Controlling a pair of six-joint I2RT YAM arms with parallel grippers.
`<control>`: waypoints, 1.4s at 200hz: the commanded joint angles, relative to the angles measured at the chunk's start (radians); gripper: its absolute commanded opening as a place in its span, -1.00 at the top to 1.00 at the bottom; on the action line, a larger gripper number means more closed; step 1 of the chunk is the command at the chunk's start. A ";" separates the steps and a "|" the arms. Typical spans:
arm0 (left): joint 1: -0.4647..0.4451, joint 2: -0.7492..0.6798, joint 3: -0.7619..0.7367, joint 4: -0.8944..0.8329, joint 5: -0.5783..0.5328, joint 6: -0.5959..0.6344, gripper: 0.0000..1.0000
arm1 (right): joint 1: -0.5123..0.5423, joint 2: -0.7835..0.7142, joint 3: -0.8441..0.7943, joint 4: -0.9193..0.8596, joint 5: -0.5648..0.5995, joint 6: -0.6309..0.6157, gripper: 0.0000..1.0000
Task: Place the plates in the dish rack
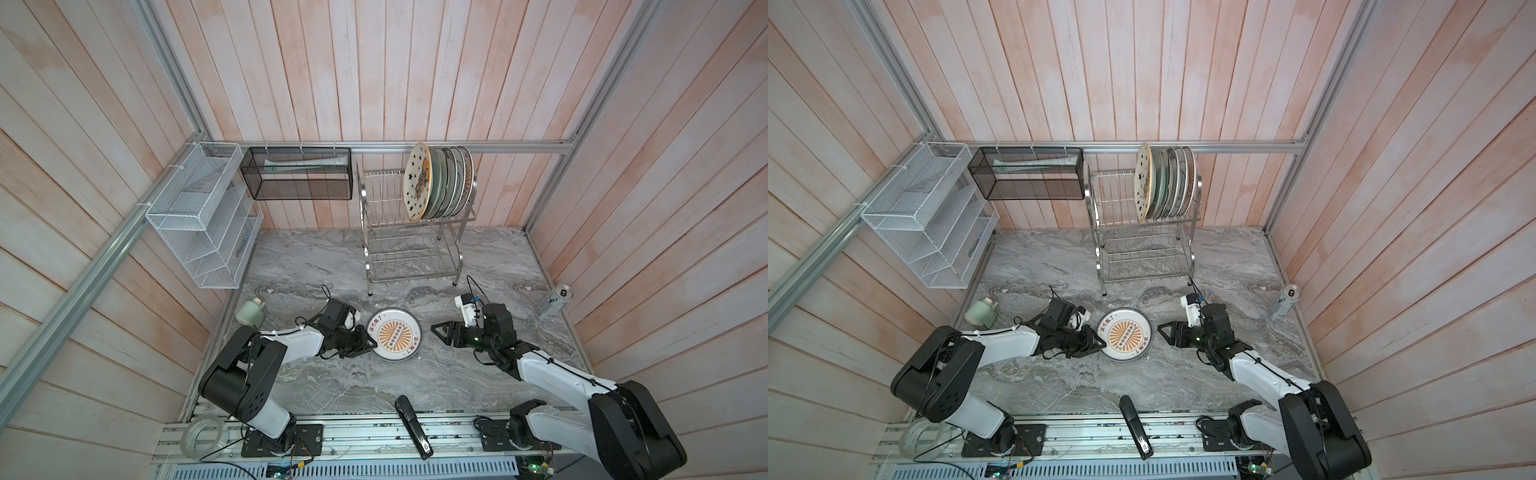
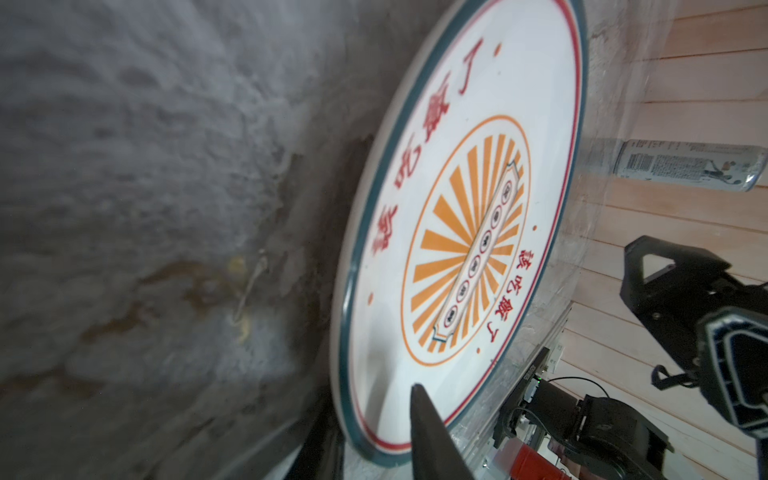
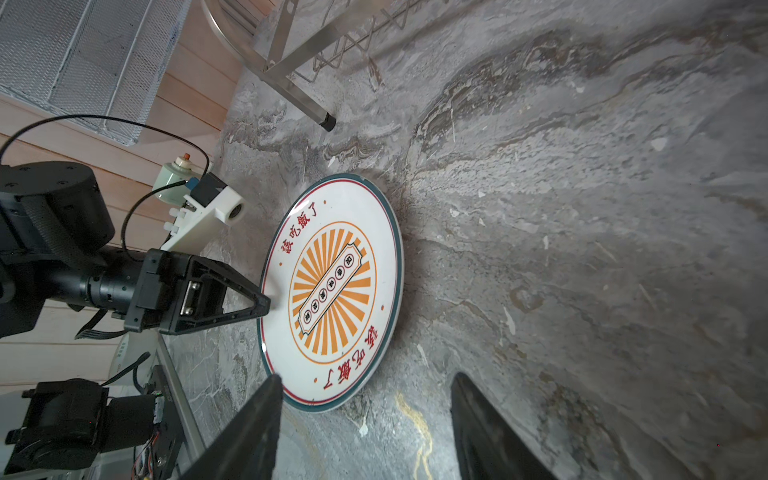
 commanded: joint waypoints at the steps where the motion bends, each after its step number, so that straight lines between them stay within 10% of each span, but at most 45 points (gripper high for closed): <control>1: 0.011 0.015 -0.018 -0.113 -0.143 0.004 0.33 | -0.005 0.029 -0.016 0.067 -0.062 0.023 -0.29; 83: 0.031 0.087 0.016 -0.005 -0.186 -0.021 0.32 | -0.004 0.029 -0.029 0.076 -0.072 0.047 -0.29; 142: 0.029 0.154 0.041 0.011 -0.199 -0.016 0.79 | -0.004 -0.003 -0.045 0.071 -0.059 0.067 -0.29; 280: 0.047 -0.091 0.117 -0.044 -0.165 0.038 1.00 | -0.003 0.047 0.010 0.121 -0.108 0.131 -0.32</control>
